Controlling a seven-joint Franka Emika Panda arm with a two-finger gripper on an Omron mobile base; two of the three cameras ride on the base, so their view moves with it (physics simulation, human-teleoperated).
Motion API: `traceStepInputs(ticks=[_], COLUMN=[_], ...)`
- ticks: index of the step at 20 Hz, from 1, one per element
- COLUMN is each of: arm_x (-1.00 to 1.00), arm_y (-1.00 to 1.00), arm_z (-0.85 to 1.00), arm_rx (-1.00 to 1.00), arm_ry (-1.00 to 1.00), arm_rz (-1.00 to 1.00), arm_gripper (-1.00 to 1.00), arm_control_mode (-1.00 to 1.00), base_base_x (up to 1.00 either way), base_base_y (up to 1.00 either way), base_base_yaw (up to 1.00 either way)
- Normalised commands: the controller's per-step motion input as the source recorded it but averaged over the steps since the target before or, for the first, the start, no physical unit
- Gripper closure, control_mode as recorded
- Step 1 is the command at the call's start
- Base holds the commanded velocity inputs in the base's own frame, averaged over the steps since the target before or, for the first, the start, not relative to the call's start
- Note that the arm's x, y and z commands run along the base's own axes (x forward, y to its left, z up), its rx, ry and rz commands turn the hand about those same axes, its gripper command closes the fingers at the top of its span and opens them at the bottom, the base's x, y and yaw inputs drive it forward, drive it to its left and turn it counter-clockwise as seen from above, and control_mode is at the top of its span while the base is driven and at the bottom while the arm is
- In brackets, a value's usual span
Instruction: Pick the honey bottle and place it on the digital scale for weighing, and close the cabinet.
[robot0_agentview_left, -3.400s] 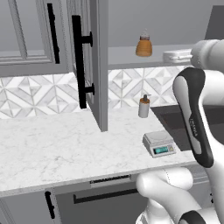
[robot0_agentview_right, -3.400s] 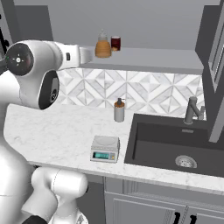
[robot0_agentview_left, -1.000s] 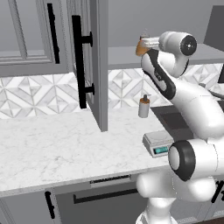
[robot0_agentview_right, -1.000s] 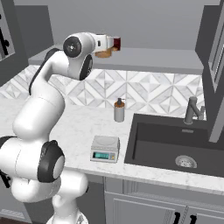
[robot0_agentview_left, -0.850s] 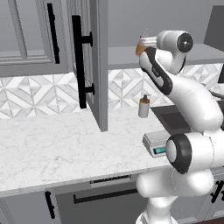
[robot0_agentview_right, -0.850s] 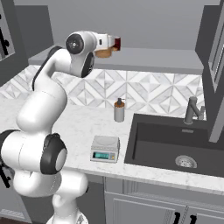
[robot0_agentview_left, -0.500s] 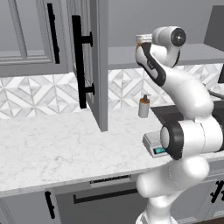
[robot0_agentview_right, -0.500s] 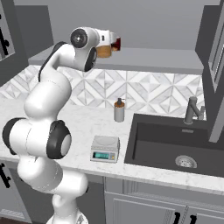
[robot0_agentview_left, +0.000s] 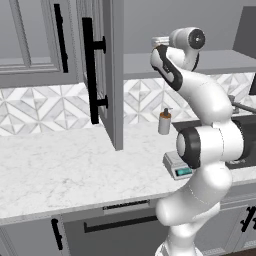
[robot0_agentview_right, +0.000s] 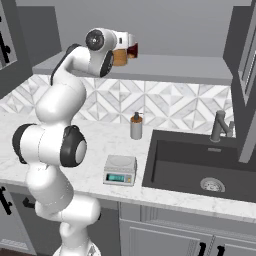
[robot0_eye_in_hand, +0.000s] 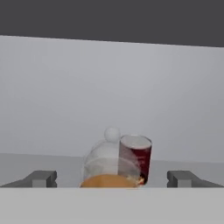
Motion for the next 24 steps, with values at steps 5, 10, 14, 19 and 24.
traceStepInputs(ticks=[5, 10, 14, 19, 24], arm_x=[0.29, 0.17, 0.2, 0.32, 0.19], arm_y=[0.0, 0.0, 0.0, 0.0, 0.0], arm_z=[-0.1, -0.32, -0.29, -0.15, -0.27], arm_rx=[0.0, 0.0, 0.0, 0.0, 0.0], arm_ry=[0.0, 0.0, 0.0, 0.0, 0.0], arm_rz=[0.0, 0.0, 0.0, 0.01, 0.01], arm_gripper=[-1.0, -1.0, -1.0, -1.0, 1.0], arm_control_mode=[-1.0, -1.0, -1.0, -1.0, -1.0], base_base_x=[0.0, 0.0, 0.0, 0.0, 0.0], base_base_y=[0.0, 0.0, 0.0, 0.0, 0.0], base_base_yaw=[0.0, 0.0, 0.0, 0.0, 0.0])
